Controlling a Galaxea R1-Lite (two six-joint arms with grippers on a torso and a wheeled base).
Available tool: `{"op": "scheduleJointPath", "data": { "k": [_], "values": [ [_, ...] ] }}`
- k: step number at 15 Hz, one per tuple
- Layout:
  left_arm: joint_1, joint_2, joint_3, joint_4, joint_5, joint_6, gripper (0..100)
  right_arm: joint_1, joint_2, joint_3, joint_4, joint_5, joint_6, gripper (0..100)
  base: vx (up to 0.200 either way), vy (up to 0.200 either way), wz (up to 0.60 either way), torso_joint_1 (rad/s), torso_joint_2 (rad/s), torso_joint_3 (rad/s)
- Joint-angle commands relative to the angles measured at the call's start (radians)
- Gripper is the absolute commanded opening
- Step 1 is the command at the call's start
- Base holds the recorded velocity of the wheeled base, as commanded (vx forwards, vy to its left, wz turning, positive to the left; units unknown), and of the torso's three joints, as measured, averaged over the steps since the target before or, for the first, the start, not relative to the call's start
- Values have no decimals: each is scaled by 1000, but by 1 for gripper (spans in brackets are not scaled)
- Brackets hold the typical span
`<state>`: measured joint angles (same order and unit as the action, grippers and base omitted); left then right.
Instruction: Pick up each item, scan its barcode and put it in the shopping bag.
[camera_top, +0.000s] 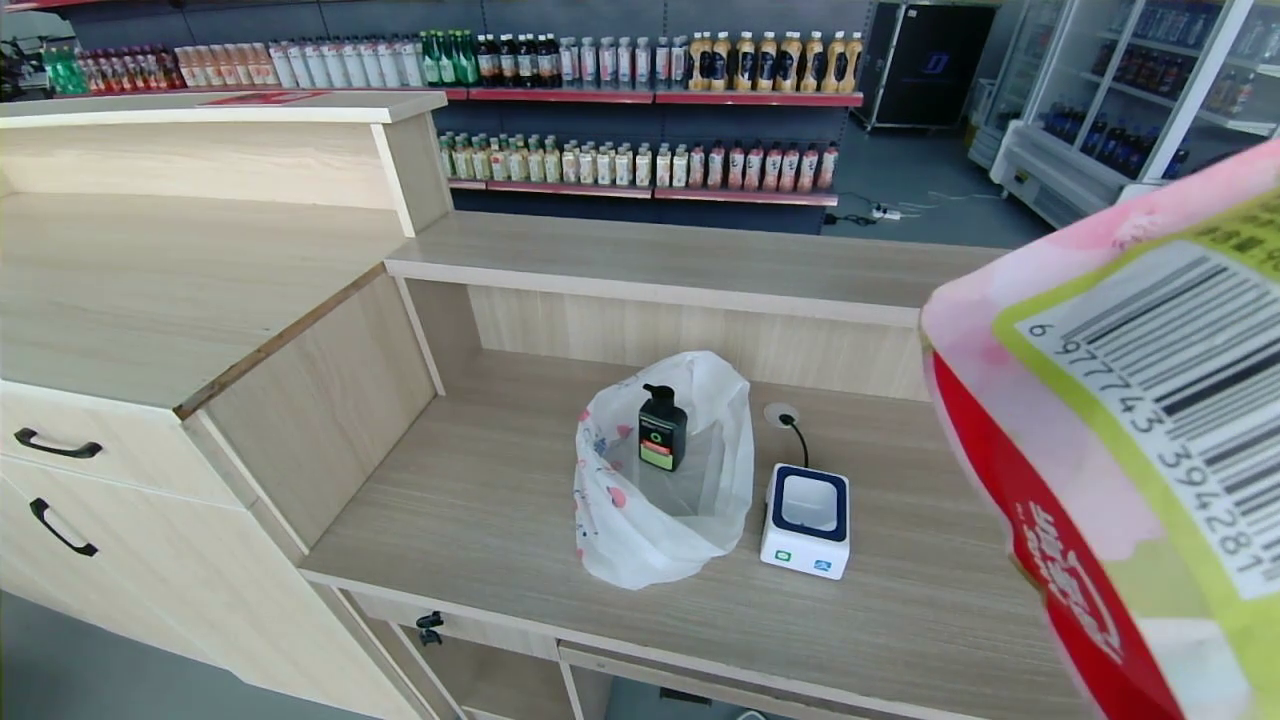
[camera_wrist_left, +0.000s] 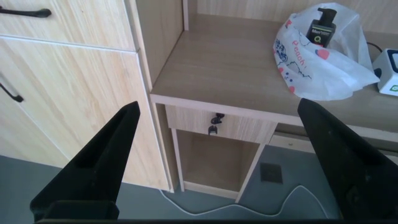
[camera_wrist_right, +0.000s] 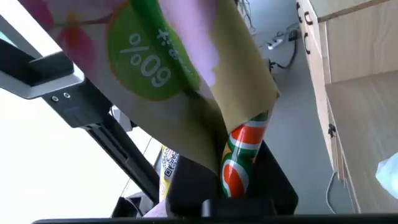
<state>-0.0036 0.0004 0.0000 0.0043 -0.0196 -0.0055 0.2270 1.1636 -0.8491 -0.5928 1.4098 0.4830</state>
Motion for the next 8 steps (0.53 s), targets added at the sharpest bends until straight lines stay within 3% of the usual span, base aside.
{"op": "scheduleJointPath", "data": {
  "k": [1, 3, 8],
  "values": [
    [1, 1, 0, 0, 0, -1, 100, 21, 41, -18, -1, -2, -32, 0, 0, 0, 0, 0, 0, 0],
    [1, 1, 0, 0, 0, -1, 100, 46, 34, -5, -1, 0, -52, 0, 0, 0, 0, 0, 0, 0],
    [1, 1, 0, 0, 0, -1, 100, 121, 103, -1, -1, -2, -314, 0, 0, 0, 0, 0, 0, 0]
  ]
}}
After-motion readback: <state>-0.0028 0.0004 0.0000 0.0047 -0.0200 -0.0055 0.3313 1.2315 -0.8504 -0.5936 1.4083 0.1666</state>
